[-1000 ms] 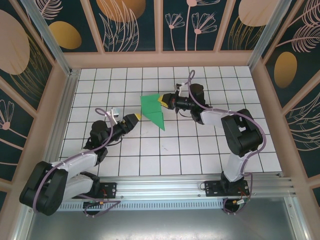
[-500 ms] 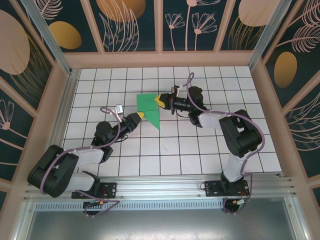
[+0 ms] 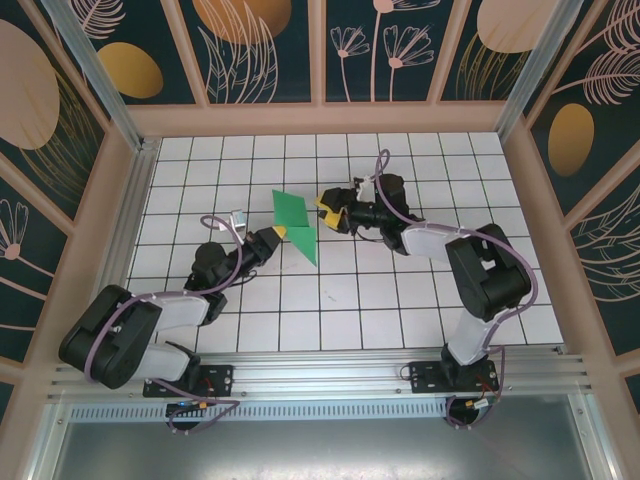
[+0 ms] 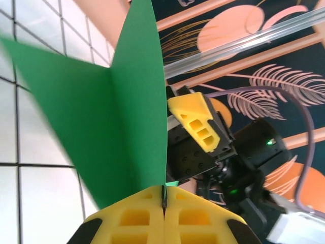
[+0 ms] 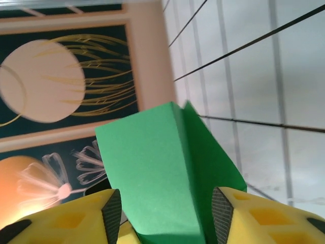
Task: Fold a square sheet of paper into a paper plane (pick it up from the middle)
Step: Place the paper at the center of the table.
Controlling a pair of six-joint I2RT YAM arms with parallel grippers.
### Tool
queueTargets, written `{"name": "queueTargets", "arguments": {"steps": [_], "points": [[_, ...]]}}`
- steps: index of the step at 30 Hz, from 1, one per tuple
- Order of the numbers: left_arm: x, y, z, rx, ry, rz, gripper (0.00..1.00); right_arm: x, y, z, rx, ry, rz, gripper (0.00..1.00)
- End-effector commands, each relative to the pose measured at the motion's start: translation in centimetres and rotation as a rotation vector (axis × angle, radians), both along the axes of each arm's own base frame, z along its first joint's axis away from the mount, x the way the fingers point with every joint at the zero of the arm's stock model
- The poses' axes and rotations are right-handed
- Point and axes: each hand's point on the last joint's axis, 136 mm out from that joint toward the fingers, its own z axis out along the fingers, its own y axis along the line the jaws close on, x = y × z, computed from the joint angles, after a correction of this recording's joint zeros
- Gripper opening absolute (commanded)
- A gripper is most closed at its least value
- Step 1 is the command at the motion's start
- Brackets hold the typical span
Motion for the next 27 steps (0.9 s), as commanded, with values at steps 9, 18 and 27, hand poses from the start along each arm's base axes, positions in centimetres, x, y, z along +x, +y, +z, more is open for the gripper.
{"name": "queueTargets", "arguments": {"steps": [9, 18, 27], "points": [[-1.6, -0.3, -8.5, 0.204, 0.127, -0.078, 0.00, -3.1, -2.4, -3.1, -0.395, -0.255, 0.103, 0.53], [-2.3, 0.7, -12.2, 0.312, 0.193, -0.065, 0.00, -8.0, 2.2, -7.0, -0.470, -0.291, 0.328, 0.33], [-1.8, 1.7, -13.7, 0.382, 0.250, -0.010, 0.00, -9.3, 5.4, -10.2, -0.477, -0.254, 0.440, 0.14]]}}
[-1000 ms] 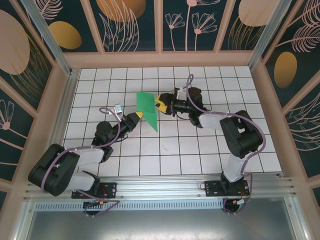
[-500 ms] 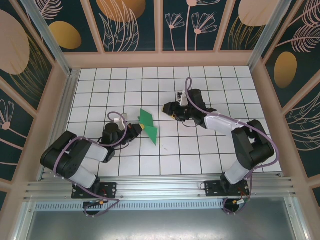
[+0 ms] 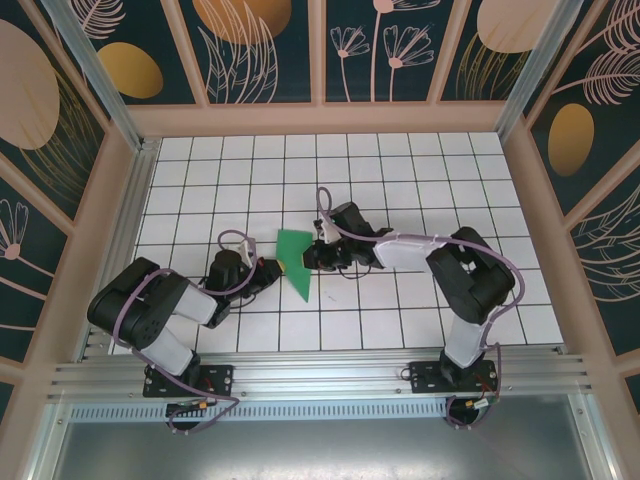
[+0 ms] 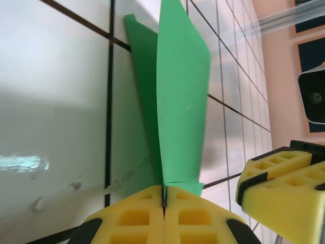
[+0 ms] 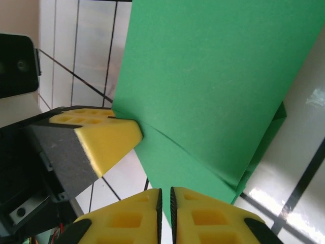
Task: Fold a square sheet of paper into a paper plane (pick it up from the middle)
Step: Place the paper at the center of the table, then fold the wing for the fifth time at the center of the table.
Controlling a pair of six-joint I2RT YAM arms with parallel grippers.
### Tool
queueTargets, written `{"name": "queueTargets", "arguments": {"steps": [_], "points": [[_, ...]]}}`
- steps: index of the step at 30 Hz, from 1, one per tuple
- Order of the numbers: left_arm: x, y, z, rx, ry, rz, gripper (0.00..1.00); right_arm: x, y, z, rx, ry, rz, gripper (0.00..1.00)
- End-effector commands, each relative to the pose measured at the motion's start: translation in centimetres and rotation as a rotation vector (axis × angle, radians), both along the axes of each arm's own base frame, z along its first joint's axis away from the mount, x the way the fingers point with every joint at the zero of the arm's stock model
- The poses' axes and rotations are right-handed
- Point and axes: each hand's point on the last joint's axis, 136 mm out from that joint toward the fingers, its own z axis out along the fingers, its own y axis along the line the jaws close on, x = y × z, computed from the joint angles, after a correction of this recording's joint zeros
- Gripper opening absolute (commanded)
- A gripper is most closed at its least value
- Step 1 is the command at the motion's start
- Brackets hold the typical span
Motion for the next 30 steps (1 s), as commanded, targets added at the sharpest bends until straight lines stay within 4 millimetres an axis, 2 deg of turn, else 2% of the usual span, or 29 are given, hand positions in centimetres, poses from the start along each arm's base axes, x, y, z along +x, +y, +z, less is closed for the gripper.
{"name": "queueTargets", "arguments": {"steps": [1, 12, 16, 24, 30], "points": [[0.4, 0.3, -0.2, 0.040, -0.008, 0.016, 0.00, 0.5, 1.0, -0.1, 0.004, -0.013, 0.032, 0.14], [0.9, 0.2, -0.1, 0.026, 0.007, 0.036, 0.00, 0.4, 0.9, -2.8, -0.051, 0.039, 0.041, 0.11], [1.0, 0.1, -0.2, 0.023, 0.014, 0.035, 0.00, 0.3, 0.7, -3.1, -0.067, 0.042, 0.041, 0.12], [1.0, -0.2, -0.7, 0.028, 0.031, 0.023, 0.00, 0.2, 1.1, -1.0, -0.025, -0.001, 0.063, 0.15], [1.2, -0.2, -0.8, 0.032, 0.041, 0.023, 0.00, -0.1, 0.3, -3.6, -0.101, 0.036, 0.042, 0.12]]}}
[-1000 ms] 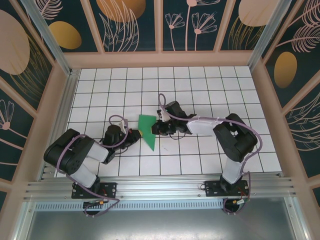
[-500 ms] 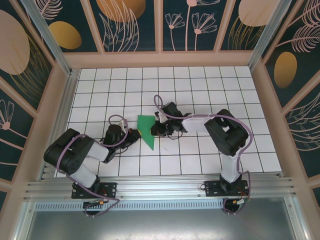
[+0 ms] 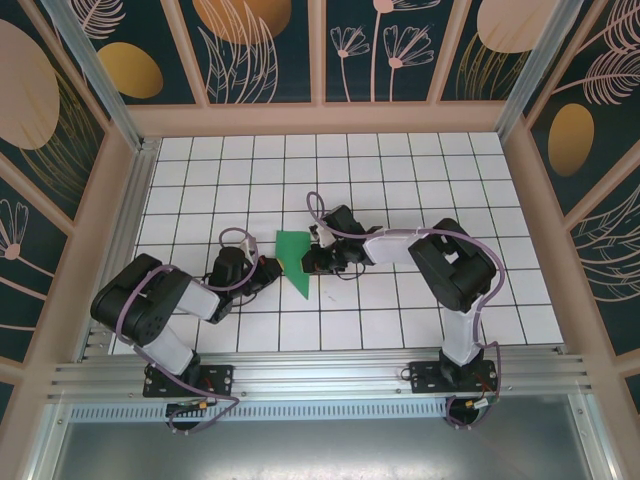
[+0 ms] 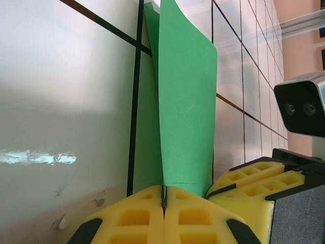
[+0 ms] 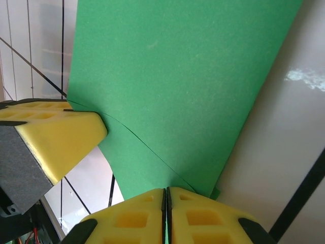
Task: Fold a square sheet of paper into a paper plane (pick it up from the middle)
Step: Fold the wing for the fifth time at the center of the table.
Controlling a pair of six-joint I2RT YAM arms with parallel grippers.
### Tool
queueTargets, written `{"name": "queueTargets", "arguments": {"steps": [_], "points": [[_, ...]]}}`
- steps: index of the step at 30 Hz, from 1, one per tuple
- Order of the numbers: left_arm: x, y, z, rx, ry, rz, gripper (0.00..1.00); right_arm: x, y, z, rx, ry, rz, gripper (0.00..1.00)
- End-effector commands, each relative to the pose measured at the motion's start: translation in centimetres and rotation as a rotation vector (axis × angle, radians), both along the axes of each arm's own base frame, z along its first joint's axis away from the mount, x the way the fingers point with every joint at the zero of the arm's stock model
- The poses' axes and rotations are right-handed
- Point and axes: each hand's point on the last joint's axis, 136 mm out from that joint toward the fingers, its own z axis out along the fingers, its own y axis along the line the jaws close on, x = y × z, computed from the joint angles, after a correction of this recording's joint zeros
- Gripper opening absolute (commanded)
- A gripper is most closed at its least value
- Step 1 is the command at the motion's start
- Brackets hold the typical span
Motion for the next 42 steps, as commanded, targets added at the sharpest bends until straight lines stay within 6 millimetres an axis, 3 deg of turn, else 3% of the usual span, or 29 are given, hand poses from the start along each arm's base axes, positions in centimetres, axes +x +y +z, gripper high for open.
{"name": "queueTargets", "arguments": {"steps": [1, 3, 8, 11, 19, 24, 28, 33, 42], "points": [[0.4, -0.3, 0.1, -0.002, 0.003, 0.000, 0.00, 0.0, -0.2, -0.7, -0.046, -0.003, 0.002, 0.11], [0.3, -0.4, 0.3, -0.009, 0.003, -0.001, 0.00, 0.0, -0.5, -1.5, -0.074, 0.010, -0.015, 0.10], [0.1, -1.6, 2.2, -0.112, -0.023, -0.038, 0.22, 0.1, -0.8, -1.9, -0.096, 0.024, -0.049, 0.10], [-0.3, -2.2, 3.3, -0.195, -0.030, -0.058, 0.28, 0.2, -1.0, -2.3, -0.118, 0.036, -0.075, 0.10], [-0.2, -2.5, 3.7, -0.216, -0.027, -0.062, 0.29, -0.1, -1.7, -3.3, -0.166, 0.086, -0.105, 0.11], [0.1, -2.5, 3.4, -0.190, -0.021, -0.056, 0.28, -0.6, -2.1, -4.4, -0.234, 0.089, -0.095, 0.21], [0.3, -2.4, 3.4, -0.177, -0.021, -0.046, 0.27, -0.8, -3.0, -5.7, -0.351, 0.053, -0.089, 0.25], [0.4, -2.2, 2.7, -0.156, -0.006, -0.036, 0.23, -1.5, -4.1, -7.3, -0.512, -0.042, -0.046, 0.22], [0.6, -2.0, 1.9, -0.116, 0.016, -0.028, 0.22, -1.6, -4.2, -7.8, -0.596, -0.190, 0.019, 0.24]]}}
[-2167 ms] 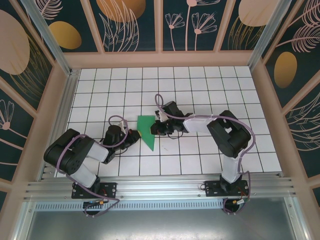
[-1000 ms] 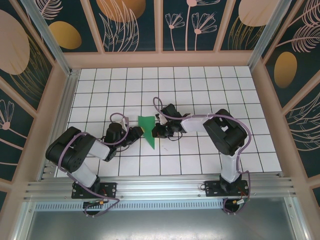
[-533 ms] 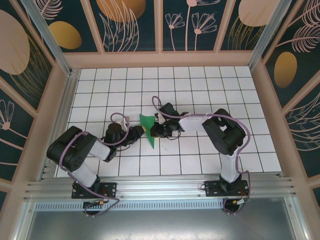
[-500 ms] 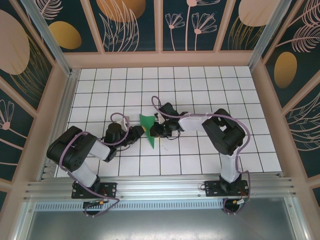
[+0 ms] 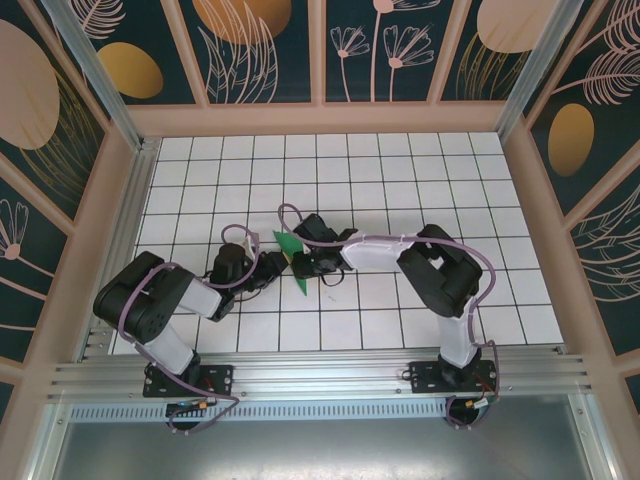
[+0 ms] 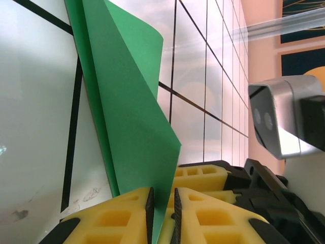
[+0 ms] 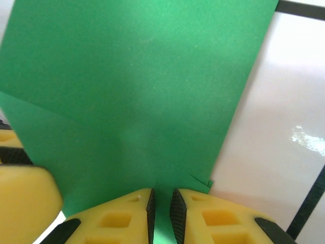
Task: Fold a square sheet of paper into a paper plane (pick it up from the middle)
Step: Fold the wing for the fifth time at the center of the table.
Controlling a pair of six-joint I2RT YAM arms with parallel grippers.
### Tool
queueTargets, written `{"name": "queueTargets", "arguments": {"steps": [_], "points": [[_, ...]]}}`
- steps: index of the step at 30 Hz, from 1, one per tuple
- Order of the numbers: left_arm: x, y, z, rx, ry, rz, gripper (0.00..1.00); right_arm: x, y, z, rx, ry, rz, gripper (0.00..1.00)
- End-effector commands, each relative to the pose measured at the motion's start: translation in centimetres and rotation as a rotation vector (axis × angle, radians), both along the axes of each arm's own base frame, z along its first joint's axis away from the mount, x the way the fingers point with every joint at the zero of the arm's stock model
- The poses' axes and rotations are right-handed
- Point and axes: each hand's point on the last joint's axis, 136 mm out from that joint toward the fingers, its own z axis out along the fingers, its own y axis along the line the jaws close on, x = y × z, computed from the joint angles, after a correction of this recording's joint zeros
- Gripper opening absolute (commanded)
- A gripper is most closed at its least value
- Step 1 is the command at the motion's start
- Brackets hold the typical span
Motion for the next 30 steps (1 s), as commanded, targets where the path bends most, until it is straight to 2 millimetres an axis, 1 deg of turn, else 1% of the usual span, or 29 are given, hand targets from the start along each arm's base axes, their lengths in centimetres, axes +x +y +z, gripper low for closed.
{"name": "queueTargets", "arguments": {"steps": [1, 4, 6, 8, 12, 19, 25, 26, 30], "points": [[0.4, -0.3, 0.0, 0.024, -0.017, -0.012, 0.22, -2.1, -4.9, -6.0, -0.249, 0.051, 0.008, 0.24], [0.6, -0.5, 0.3, 0.017, -0.023, -0.014, 0.23, -2.3, -3.4, -4.9, -0.122, 0.091, 0.016, 0.22], [0.9, -0.7, 0.4, 0.017, -0.026, -0.016, 0.23, -2.4, -3.0, -4.5, -0.035, 0.146, 0.000, 0.19], [1.1, -0.8, 0.5, 0.017, -0.030, -0.015, 0.23, -2.4, -3.1, -4.4, 0.024, 0.194, -0.017, 0.15], [1.5, -0.9, 0.4, 0.025, -0.030, -0.019, 0.23, -2.6, -3.3, -4.2, 0.116, 0.261, -0.034, 0.12], [1.8, -1.2, -0.3, 0.053, -0.015, -0.033, 0.23, -2.5, -3.6, -3.7, 0.158, 0.292, -0.042, 0.12], [2.0, -1.7, 0.3, 0.039, -0.027, -0.054, 0.25, -2.5, -4.1, -4.6, 0.118, 0.304, -0.053, 0.12], [1.9, -1.7, -0.7, 0.050, -0.004, -0.061, 0.25, -2.5, -4.2, -4.7, 0.114, 0.303, -0.056, 0.12], [1.9, -2.2, -0.6, 0.044, -0.009, -0.086, 0.27, -2.6, -4.3, -4.9, 0.112, 0.303, -0.056, 0.12]]}}
